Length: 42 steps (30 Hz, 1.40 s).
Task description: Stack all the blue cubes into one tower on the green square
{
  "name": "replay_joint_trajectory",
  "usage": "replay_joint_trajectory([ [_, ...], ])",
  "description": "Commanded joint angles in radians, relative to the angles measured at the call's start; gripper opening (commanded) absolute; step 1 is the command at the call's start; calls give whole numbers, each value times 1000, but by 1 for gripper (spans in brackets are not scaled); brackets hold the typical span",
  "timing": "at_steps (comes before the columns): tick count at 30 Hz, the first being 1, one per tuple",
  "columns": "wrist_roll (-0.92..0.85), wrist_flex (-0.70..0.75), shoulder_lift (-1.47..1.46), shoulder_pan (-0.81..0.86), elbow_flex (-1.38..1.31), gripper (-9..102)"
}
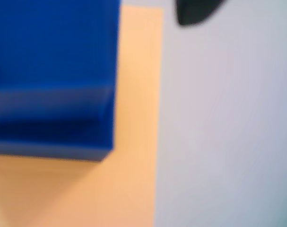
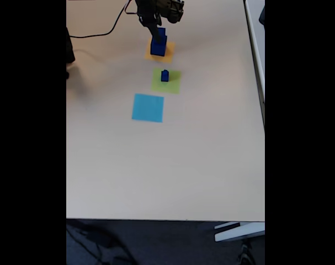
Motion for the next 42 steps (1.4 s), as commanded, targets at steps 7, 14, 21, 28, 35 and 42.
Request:
replay_joint_trajectory([
  [7, -29, -21, 77, 17, 11, 30],
  [14, -26, -26, 77, 20, 11, 21],
  [21, -31, -26, 84, 26, 12, 13],
  [28, -55, -26, 104, 35, 14, 8],
  [35, -219, 6, 126, 106, -66, 9],
  [42, -373, 193, 129, 206, -278, 9],
])
